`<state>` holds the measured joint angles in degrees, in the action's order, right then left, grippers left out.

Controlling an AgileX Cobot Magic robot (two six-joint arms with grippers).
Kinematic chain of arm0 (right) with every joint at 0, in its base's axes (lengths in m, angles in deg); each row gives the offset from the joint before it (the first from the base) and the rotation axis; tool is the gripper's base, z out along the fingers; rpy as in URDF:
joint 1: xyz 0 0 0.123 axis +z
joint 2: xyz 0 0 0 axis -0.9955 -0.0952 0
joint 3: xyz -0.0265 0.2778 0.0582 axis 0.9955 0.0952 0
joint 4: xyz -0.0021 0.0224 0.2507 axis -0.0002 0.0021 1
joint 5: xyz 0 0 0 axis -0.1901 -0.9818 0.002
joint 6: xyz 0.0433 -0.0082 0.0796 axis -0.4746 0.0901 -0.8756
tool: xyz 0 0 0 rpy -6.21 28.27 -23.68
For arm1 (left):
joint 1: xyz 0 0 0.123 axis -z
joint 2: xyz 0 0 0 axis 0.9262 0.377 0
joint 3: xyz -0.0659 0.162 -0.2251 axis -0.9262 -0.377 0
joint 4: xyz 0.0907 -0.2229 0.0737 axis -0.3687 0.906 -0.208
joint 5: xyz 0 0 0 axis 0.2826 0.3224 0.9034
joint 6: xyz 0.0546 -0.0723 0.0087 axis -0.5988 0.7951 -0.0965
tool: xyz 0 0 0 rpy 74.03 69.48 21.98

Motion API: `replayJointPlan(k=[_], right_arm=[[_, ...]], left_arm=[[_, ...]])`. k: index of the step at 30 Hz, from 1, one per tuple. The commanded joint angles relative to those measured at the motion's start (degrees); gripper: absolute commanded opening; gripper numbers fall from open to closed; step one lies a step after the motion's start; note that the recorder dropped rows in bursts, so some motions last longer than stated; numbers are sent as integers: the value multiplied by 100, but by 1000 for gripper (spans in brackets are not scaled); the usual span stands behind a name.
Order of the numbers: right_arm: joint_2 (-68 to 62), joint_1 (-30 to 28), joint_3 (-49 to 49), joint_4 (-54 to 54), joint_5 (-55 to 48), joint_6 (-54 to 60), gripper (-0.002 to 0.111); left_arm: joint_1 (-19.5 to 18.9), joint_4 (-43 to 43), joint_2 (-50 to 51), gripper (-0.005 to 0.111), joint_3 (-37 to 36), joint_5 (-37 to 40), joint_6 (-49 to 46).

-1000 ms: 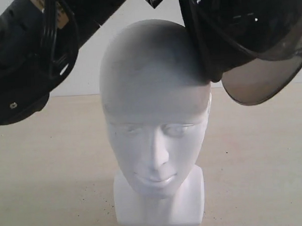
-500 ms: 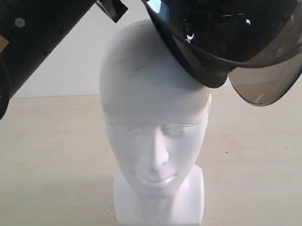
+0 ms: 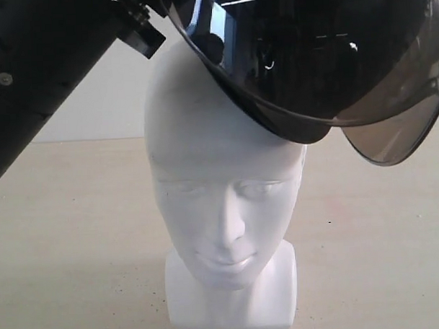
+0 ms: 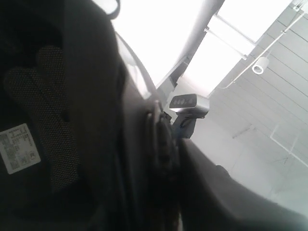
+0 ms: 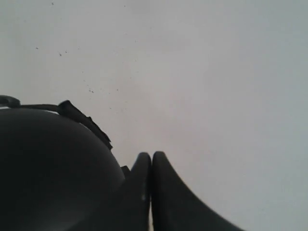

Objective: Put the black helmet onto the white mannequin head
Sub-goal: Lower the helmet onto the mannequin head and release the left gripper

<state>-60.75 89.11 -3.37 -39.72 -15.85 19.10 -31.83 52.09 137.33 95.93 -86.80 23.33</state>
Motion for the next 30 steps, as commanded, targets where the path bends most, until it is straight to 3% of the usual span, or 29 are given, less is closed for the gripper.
replayJointPlan(k=[1,30], right_arm=[[-91,-4,-23,446,-180,264,0],[-964,13,-13,1950,-868,1076,0]], left_arm=[[-22,362,-101,4,-68,81,-472],[-741,449,-140,4,-576,81,-540]])
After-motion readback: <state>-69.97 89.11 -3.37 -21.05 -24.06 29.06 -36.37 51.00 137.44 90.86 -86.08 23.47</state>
